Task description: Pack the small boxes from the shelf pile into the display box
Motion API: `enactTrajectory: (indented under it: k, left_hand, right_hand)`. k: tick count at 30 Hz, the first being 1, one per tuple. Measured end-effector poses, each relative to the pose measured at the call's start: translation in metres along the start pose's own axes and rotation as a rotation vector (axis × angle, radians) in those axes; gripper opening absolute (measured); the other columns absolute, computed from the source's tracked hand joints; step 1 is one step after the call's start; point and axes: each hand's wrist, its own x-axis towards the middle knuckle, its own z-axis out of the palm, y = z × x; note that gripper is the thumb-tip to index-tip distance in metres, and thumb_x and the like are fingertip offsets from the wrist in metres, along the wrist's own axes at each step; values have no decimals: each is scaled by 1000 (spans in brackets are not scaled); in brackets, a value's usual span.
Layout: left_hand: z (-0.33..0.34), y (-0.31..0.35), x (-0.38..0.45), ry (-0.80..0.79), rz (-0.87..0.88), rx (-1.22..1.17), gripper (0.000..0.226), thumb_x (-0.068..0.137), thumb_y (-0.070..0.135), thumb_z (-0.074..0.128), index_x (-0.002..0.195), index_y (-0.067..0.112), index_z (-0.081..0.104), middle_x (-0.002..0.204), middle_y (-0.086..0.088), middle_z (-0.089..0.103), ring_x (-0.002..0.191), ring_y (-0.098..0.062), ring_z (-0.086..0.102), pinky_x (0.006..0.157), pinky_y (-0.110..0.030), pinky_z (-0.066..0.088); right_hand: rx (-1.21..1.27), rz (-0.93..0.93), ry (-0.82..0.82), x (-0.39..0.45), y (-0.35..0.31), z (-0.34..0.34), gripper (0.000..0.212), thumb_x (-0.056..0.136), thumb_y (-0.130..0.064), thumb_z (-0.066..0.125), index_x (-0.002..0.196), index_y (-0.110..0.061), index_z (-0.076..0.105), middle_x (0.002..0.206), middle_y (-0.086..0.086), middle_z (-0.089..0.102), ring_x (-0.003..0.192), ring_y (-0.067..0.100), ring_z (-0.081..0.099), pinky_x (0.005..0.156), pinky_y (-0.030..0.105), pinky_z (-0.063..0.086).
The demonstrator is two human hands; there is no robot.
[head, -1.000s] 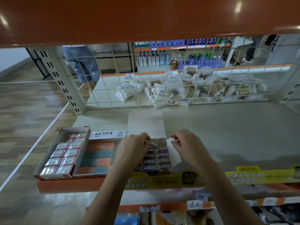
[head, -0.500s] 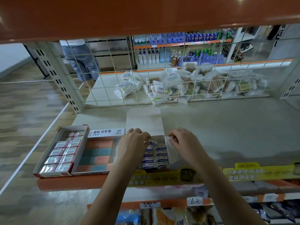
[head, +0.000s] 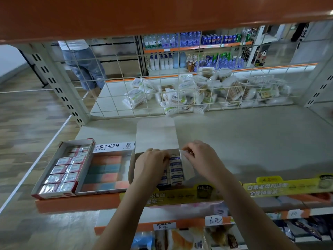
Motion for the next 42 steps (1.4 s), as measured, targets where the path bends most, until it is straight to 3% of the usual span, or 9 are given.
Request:
enactTrajectory:
  k: [5, 9, 14, 21, 27, 34, 42]
  left_hand:
    - [-15, -3, 6, -54, 18, 1, 22, 93, 41, 49, 109, 32, 63, 101, 8, 66, 95, -13, 55, 70, -26, 42]
    - [-36, 6, 26, -36, 143, 26, 27, 91, 44, 52, 113, 32, 61, 104, 10, 66, 99, -13, 57, 73, -26, 42]
    - [-44, 48, 57, -77, 357, 81, 38, 91, 50, 47, 122, 29, 55, 115, 3, 61, 109, -18, 52, 86, -32, 42]
    - [-9, 158, 79, -139, 630, 80, 41, 90, 50, 49, 123, 26, 53, 121, -2, 56, 113, -22, 50, 88, -33, 40]
    - [38, 263, 79, -256, 747, 2, 44, 89, 42, 55, 126, 20, 49, 126, -10, 51, 117, -28, 47, 92, -34, 39]
    - [85, 391, 82, -318, 726, -62, 49, 88, 47, 54, 129, 20, 47, 128, -9, 50, 118, -28, 47, 94, -39, 42]
    - [116, 483, 105, -233, 761, -20, 40, 90, 31, 55, 129, 23, 49, 127, -6, 54, 110, -25, 54, 84, -32, 44]
  right_hand:
    - [-11, -13, -38, 3, 1, -7, 19, 93, -25, 54, 107, -16, 63, 101, -5, 59, 82, 4, 46, 72, 15, 32]
    - [17, -39, -118, 7, 3, -33, 28, 93, -31, 55, 113, -14, 62, 108, 1, 61, 91, 11, 55, 78, 21, 41]
    - [-87, 141, -77, -4, 30, -66, 35, 93, -30, 55, 124, -14, 57, 121, 5, 57, 110, 19, 52, 91, 26, 39]
    - [-370, 408, -39, -55, 93, -108, 52, 91, -33, 56, 137, -16, 40, 135, 10, 45, 125, 28, 39, 103, 39, 35]
    - [-451, 536, -30, -113, 164, -160, 56, 91, -34, 55, 140, -14, 36, 141, 10, 39, 130, 28, 36, 107, 41, 32]
    - [-476, 650, -104, -176, 261, -238, 54, 96, -33, 47, 143, -15, 29, 147, 10, 30, 134, 27, 31, 109, 36, 27]
    - [-340, 798, -84, -221, 345, -297, 53, 95, -25, 52, 142, -10, 32, 145, 15, 35, 125, 31, 43, 99, 41, 42]
